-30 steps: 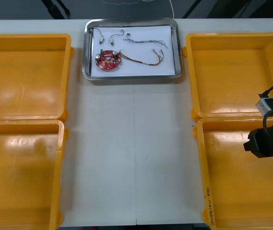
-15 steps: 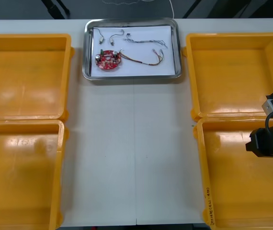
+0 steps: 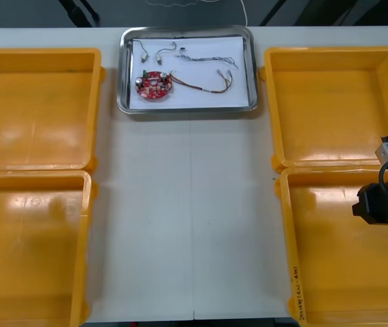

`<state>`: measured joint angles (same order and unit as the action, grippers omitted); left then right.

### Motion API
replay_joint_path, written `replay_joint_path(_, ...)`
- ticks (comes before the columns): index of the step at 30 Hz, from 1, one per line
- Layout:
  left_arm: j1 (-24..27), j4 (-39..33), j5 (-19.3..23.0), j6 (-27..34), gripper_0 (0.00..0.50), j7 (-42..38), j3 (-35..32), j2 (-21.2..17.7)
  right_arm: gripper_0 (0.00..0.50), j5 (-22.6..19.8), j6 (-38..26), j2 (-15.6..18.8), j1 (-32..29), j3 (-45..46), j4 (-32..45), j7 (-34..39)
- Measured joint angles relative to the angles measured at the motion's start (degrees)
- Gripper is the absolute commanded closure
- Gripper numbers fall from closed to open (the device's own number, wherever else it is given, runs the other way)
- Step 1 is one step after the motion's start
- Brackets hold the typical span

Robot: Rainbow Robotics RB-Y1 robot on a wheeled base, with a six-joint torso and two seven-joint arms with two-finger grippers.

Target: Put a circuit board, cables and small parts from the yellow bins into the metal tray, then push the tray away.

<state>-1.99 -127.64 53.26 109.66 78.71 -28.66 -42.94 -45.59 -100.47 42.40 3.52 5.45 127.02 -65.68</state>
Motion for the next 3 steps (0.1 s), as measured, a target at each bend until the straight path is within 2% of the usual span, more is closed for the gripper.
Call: replay_joint_path(3, 0.00, 0.00, 0.00, 0.00, 0.000, 0.00, 0.00, 0.00, 0.060, 0.01, 0.00, 0.00, -0.01, 0.00, 0.00, 0.00)
